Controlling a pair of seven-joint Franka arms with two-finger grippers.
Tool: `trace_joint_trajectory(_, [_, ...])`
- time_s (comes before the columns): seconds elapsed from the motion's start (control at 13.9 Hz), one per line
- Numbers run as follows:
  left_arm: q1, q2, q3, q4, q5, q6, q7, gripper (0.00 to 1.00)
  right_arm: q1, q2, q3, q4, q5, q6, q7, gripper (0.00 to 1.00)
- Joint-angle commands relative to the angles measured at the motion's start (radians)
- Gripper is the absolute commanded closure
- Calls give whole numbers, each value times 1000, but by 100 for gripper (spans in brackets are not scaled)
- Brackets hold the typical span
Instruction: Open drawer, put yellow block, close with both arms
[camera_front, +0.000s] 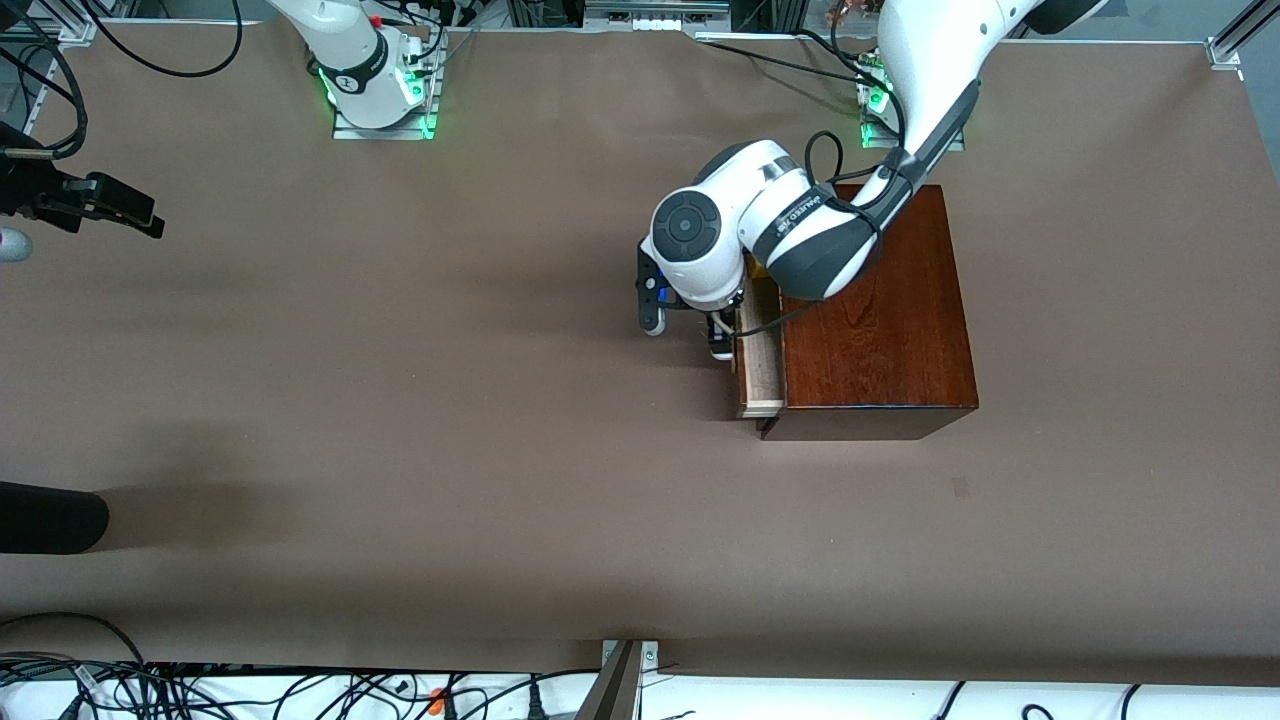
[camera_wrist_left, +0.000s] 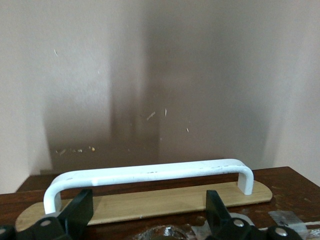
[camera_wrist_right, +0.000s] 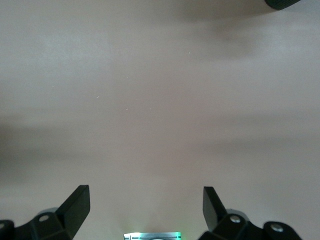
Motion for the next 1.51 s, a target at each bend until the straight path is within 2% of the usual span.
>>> trace_joint_trajectory(0.0, [37, -55, 20, -47, 32, -43, 20, 0, -14, -6, 9, 4, 1, -15, -13, 0])
trace_joint_trajectory(0.43, [76, -52, 22, -47, 35, -77, 20, 0, -14, -6, 9, 6, 1, -15, -13, 0])
trace_joint_trajectory(0.72, [39, -43, 20, -22, 26, -38, -70, 0, -14, -6, 9, 6, 1, -15, -13, 0])
trace_joint_trajectory(1.01, [-4, -26, 14, 74, 14, -40, -330, 0, -14, -6, 9, 4, 1, -15, -13, 0])
trace_joint_trajectory(1.23, [2, -50, 15, 160, -104, -61, -533, 0, -14, -6, 9, 4, 1, -15, -13, 0])
trace_joint_trajectory(1.44, [13, -108, 25, 267, -129, -193, -627, 0, -14, -6, 9, 4, 1, -15, -13, 0])
